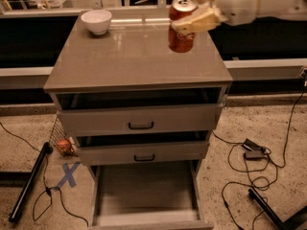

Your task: Pick coke can from bottom drawer and place on counter

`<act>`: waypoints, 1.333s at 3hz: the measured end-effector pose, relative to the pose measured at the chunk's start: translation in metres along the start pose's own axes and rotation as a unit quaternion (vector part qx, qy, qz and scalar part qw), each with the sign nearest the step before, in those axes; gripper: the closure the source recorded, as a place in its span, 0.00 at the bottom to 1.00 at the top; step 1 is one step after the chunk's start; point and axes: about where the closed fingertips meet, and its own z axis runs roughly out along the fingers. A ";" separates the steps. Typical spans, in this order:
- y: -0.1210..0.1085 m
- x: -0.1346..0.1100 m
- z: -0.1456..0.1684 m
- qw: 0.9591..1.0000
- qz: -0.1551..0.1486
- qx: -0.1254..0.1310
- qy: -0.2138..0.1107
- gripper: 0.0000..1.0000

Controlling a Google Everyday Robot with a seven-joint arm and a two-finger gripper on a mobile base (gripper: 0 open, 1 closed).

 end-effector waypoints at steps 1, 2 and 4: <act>-0.013 0.007 0.061 0.999 0.032 -0.009 0.019 1.00; -0.022 0.038 0.123 0.995 0.096 -0.014 0.026 1.00; -0.037 0.107 0.163 0.985 0.168 0.019 -0.012 0.74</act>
Offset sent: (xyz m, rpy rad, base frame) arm 0.1058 0.1257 -0.0788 0.0246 0.2885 -0.0860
